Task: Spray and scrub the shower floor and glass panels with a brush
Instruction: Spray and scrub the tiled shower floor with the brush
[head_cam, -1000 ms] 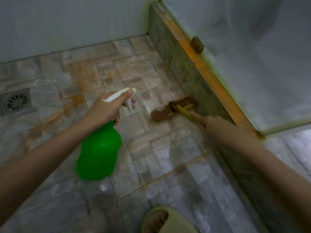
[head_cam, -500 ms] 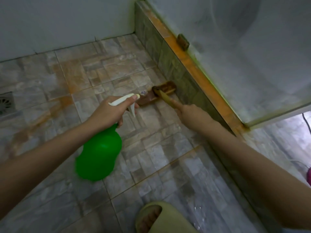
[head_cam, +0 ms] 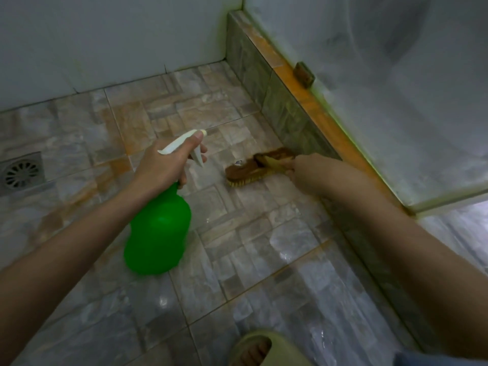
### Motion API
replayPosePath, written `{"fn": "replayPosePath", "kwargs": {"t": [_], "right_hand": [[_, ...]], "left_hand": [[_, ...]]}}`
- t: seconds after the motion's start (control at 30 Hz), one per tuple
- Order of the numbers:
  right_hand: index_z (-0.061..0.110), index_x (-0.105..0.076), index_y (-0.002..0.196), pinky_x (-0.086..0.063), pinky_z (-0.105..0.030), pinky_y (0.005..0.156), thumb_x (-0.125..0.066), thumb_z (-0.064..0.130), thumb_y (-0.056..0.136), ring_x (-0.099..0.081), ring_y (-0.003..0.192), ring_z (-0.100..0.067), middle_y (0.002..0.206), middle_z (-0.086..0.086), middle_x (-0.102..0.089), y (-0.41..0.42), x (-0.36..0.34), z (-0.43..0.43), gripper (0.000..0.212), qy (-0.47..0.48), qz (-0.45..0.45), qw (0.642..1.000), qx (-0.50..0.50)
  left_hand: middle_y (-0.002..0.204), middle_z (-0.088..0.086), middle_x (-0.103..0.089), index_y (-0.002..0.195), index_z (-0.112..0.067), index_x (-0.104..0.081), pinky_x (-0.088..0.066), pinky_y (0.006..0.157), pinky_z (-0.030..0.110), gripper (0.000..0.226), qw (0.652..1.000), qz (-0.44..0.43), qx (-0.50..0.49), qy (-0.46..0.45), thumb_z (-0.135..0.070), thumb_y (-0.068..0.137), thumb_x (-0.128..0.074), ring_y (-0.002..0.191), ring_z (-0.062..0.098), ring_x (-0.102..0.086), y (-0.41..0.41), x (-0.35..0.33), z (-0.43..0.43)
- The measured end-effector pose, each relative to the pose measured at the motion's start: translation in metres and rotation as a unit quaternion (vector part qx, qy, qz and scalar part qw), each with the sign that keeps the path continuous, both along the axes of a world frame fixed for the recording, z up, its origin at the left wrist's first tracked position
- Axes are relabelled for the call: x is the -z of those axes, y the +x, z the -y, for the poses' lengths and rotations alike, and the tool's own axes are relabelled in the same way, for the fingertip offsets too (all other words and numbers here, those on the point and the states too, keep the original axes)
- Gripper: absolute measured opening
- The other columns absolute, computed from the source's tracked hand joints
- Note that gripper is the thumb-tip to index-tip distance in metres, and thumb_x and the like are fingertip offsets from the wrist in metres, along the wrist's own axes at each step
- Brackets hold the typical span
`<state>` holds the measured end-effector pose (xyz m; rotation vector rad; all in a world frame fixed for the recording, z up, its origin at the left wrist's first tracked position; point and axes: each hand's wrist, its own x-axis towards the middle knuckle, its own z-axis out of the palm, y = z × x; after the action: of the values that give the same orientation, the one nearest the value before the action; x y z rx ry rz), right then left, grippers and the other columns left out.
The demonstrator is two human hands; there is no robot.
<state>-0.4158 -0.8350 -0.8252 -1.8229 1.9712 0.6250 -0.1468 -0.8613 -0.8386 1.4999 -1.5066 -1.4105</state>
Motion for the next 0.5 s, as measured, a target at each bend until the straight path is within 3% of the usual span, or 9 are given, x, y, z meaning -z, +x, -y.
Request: {"fn": "replayPosePath", "kwargs": {"t": [0.1,0.17,0.23,0.33,0.43,0.5], "right_hand": [[0.032,-0.036,0.145,-0.042,-0.034,0.067,-0.032,0.017,0.102,-0.060,0.088,-0.032,0.104,-0.009,-0.061,0.028,0.009,0.028,0.046,-0.092,0.082,0.992,-0.009],[0.036,-0.030,0.148,-0.044,-0.037,0.070,-0.032,0.017,0.103,-0.061,0.093,-0.034,0.107,-0.014,-0.060,0.038,0.011,0.068,0.049,-0.123,0.100,0.987,-0.019],[0.023,-0.043,0.142,-0.044,-0.035,0.072,-0.034,0.017,0.102,-0.061,0.098,-0.034,0.116,-0.017,-0.061,0.038,0.003,0.092,0.041,-0.104,0.064,0.993,0.001],[0.012,-0.052,0.129,-0.042,-0.034,0.069,-0.034,0.016,0.102,-0.059,0.087,-0.031,0.111,-0.016,-0.062,0.035,0.004,0.084,0.033,-0.081,0.022,0.996,0.016],[0.027,-0.033,0.147,-0.050,-0.040,0.068,-0.031,0.014,0.103,-0.058,0.077,-0.033,0.091,-0.016,-0.059,0.047,0.024,0.106,0.047,-0.139,0.077,0.987,-0.008],[0.030,-0.028,0.150,-0.047,-0.039,0.067,-0.031,0.021,0.103,-0.060,0.081,-0.036,0.095,-0.020,-0.061,0.048,0.037,0.142,0.047,-0.162,0.128,0.978,0.010]], "left_hand": [[0.097,0.004,-0.077,0.091,-0.028,-0.075,-0.045,0.050,0.029,0.064,0.999,-0.005,-0.046,0.000,-0.084,0.069,-0.051,0.042,0.019,-0.051,0.009,-0.004,0.014],[0.099,0.001,-0.077,0.087,-0.034,-0.074,-0.045,0.051,0.029,0.058,0.997,-0.020,-0.068,0.006,-0.083,0.066,-0.052,0.040,0.017,-0.050,0.015,-0.009,0.018],[0.101,0.002,-0.076,0.078,-0.045,-0.072,-0.044,0.052,0.028,0.040,0.996,-0.025,-0.085,0.007,-0.079,0.073,-0.052,0.040,0.016,-0.048,0.020,-0.009,0.024],[0.092,-0.005,-0.074,0.078,-0.042,-0.065,-0.044,0.046,0.021,0.027,0.992,-0.021,-0.123,-0.001,-0.058,0.096,-0.053,0.036,0.012,-0.046,0.031,-0.005,0.035],[0.096,-0.007,-0.073,0.081,-0.040,-0.065,-0.043,0.043,0.020,0.024,0.987,-0.033,-0.155,-0.004,-0.051,0.099,-0.052,0.034,0.010,-0.044,0.043,0.000,0.050],[0.105,0.003,-0.076,0.079,-0.043,-0.070,-0.044,0.048,0.025,0.026,0.986,-0.037,-0.165,-0.004,-0.059,0.094,-0.055,0.039,0.013,-0.046,0.051,0.003,0.059]]}}
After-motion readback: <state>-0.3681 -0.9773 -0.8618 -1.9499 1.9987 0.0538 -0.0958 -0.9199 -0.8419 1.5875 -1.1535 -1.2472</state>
